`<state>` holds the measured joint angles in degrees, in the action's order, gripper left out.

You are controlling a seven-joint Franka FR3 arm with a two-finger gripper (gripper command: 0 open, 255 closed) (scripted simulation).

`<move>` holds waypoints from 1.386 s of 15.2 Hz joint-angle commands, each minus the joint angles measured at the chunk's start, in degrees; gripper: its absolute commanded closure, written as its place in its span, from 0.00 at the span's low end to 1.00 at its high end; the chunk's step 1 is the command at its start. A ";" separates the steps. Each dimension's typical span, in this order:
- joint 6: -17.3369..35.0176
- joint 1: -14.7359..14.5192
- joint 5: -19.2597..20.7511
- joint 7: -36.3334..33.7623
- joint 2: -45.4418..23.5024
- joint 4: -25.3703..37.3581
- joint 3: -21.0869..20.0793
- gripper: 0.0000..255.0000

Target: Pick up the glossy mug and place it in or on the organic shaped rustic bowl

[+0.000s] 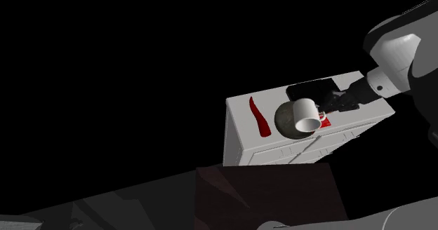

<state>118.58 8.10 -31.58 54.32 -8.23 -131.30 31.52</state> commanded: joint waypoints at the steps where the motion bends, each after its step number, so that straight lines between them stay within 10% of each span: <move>1: 0.12 0.00 -0.16 0.12 -0.17 0.01 -0.04 1.00; 5: 0.12 0.00 -0.16 0.12 -0.17 0.01 -0.04 1.00; 6: 0.12 0.01 -0.16 0.12 -0.17 0.02 -0.04 0.00; 21: -6.03 1.13 4.00 -2.30 2.75 4.05 1.70 0.00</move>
<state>112.58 9.23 -27.59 52.03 -5.48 -127.28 33.21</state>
